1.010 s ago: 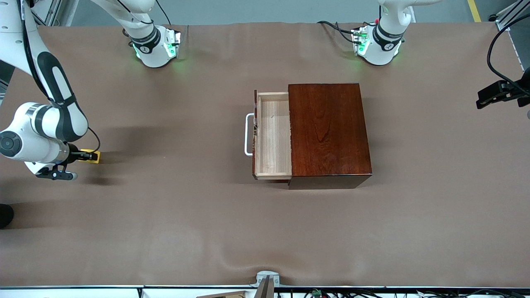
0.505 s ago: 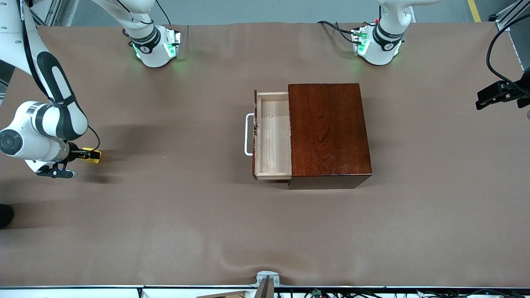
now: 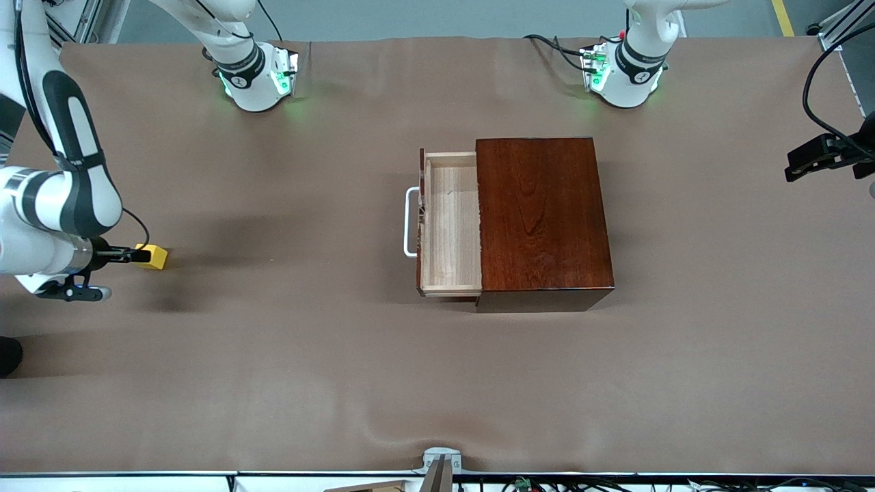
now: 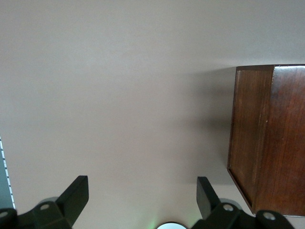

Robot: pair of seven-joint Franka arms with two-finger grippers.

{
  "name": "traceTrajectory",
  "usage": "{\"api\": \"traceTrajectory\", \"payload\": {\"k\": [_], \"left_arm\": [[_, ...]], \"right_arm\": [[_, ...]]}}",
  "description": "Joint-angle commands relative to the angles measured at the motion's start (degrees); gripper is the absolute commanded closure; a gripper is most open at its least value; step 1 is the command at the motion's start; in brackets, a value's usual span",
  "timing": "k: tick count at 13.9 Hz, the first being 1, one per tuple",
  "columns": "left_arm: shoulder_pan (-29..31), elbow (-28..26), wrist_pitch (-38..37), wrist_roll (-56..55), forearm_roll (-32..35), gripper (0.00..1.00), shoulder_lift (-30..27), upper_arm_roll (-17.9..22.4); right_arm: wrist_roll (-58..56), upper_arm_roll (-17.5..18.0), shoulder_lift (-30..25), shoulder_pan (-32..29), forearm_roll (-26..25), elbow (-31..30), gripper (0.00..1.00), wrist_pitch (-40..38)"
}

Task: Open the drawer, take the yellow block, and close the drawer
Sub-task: 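Lower the yellow cube onto the table and open the right gripper, then raise the right gripper away from the yellow cube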

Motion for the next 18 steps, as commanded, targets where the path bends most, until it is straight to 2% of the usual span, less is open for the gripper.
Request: {"api": "traceTrajectory", "payload": {"k": [1,4,6,10,13,15,18], "left_arm": [[0.3,-0.9,0.8,1.4,-0.9,0.0,-0.7,-0.2],[0.3,-0.9,0.8,1.4,-1.0,0.0,-0.7,-0.2],[0.3,-1.0,0.8,1.4,-1.0,0.0,-0.6,-0.2],[0.3,-0.8,0.8,1.4,-0.9,0.0,-0.6,-0.2],[0.2,-0.8,0.8,1.4,-0.9,0.0,-0.6,-0.2],[0.2,-0.8,0.9,1.4,-0.9,0.0,-0.6,-0.2],[0.2,-0.8,0.9,1.4,-0.9,0.0,-0.4,-0.2]], "right_arm": [[0.3,0.1,-2.7,2.9,-0.7,7.0,0.0,-10.0],[0.1,0.2,-3.9,5.4,-0.5,16.1,0.0,-20.9],[0.0,0.5,-5.6,6.3,0.1,19.0,0.0,-25.1],[0.6,2.0,-11.1,8.5,5.4,23.7,0.0,-33.3],[0.7,3.1,-17.3,10.5,5.7,23.3,0.0,-34.3],[0.6,3.4,-21.0,11.1,8.5,22.5,0.0,-35.6],[0.6,3.7,-25.1,13.5,8.5,20.3,0.0,-37.8]]}}
